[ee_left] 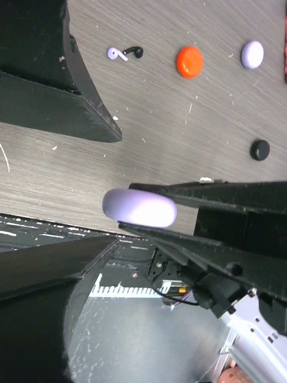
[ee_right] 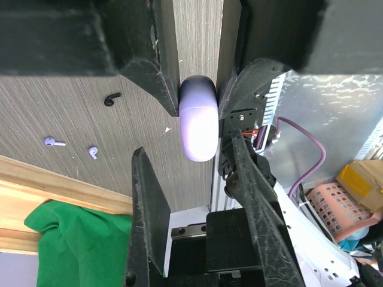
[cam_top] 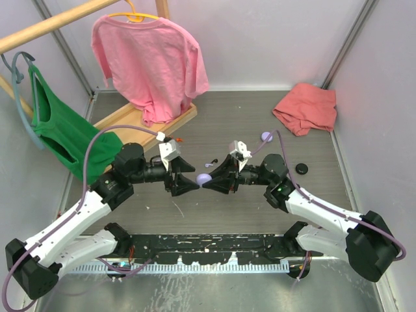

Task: Insert the wireless bluetooth earbuds into the charging case
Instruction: Open the charging case.

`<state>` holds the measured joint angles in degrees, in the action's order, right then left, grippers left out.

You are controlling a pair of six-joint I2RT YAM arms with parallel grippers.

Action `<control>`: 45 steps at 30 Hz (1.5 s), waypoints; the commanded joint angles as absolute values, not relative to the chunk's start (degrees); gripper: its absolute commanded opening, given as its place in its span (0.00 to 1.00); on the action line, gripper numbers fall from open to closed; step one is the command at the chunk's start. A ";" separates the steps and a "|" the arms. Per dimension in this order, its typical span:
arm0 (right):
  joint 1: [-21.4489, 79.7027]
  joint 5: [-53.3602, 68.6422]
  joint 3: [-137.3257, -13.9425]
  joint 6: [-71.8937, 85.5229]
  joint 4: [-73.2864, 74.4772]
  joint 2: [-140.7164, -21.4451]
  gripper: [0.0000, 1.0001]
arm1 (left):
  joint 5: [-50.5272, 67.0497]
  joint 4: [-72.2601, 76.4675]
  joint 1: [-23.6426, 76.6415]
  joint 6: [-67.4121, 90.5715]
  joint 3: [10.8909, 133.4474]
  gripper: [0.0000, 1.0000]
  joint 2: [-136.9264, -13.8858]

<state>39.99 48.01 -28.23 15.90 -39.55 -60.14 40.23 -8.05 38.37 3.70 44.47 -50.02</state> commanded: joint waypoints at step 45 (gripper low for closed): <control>40.00 36.46 -19.01 12.62 -51.99 -56.59 0.01 | 18.87 -9.15 38.49 19.52 48.85 0.76 -51.66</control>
